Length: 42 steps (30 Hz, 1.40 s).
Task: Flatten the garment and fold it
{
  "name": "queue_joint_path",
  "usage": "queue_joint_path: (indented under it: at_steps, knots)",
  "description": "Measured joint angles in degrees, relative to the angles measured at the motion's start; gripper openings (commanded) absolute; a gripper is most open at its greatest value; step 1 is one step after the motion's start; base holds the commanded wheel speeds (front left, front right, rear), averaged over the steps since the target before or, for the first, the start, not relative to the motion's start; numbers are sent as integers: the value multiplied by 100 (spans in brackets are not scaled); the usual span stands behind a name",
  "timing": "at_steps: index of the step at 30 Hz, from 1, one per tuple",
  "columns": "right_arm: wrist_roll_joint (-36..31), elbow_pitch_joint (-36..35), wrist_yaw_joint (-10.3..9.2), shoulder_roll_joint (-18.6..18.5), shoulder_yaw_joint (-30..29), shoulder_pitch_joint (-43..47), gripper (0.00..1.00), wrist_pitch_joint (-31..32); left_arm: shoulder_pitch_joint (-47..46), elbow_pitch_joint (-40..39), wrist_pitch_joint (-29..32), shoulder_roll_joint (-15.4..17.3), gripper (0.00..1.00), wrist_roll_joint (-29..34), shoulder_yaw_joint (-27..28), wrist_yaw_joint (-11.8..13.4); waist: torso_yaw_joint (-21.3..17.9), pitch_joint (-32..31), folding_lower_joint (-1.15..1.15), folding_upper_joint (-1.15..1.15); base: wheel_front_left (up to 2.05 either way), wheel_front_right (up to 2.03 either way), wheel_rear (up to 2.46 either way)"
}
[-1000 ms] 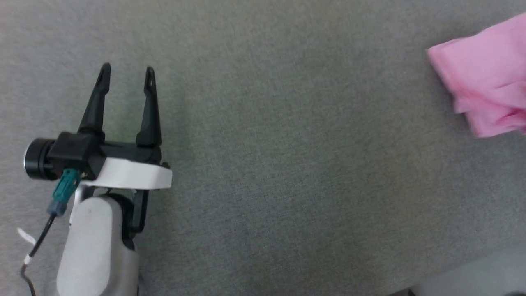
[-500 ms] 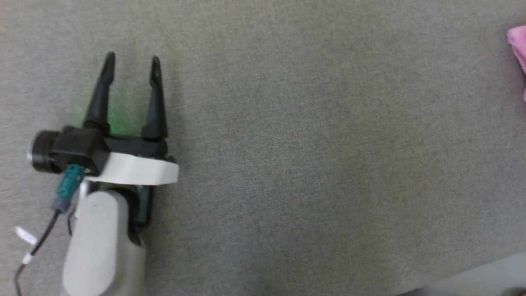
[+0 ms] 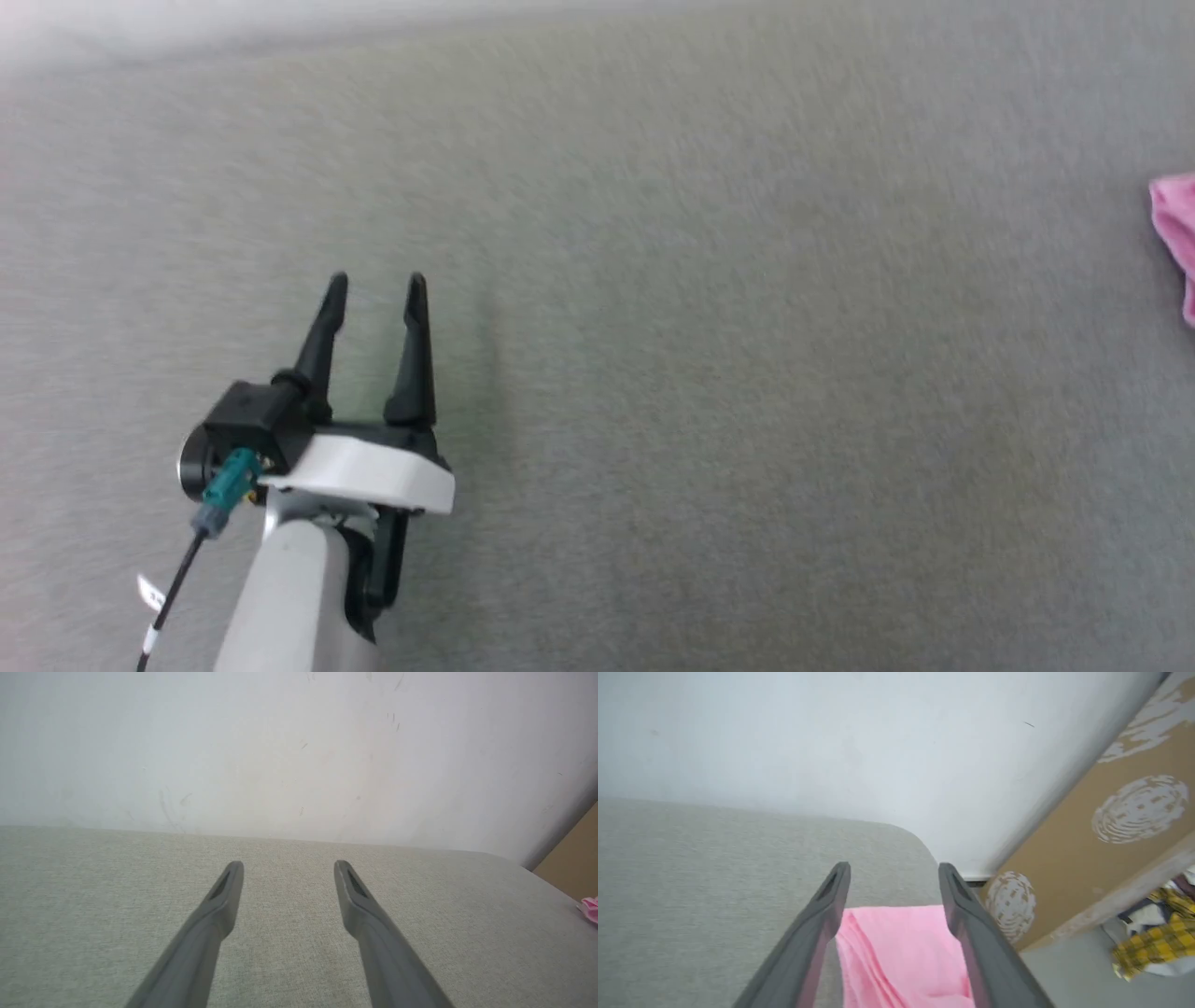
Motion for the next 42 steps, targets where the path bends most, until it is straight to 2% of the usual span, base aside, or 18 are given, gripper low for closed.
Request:
queue_joint_path:
  at_steps: [7,11,15,18,28,42]
  knots:
    - [-7,-2226,0,1042,171,1636,100,16,316,168,-1,-45,100,-97,-26,-16,467,-726,-1,0,0,0,0]
    - [-263,-3370,1,1744,132,2568,100,304,425,232,0,-56,100,-137,-91,-49,796,-1019,0,0,0,0,0]
    - [-459,-4112,0,2368,-19,3164,100,469,549,278,0,-57,100,-144,-142,-57,1081,-1288,0,0,0,0,0]
    - [-573,-4404,0,2669,-111,3513,100,539,670,299,0,-63,100,-148,-160,-57,1245,-1484,0,0,0,0,0]
    - [-694,-4699,0,2914,-133,4030,100,761,1138,319,0,-71,100,-204,-243,-40,1509,-1986,1,0,0,0,0]
    - [-570,-4648,0,2926,-114,4120,100,851,1232,233,0,-74,100,-308,-281,65,1390,-2011,2,0,0,0,0]
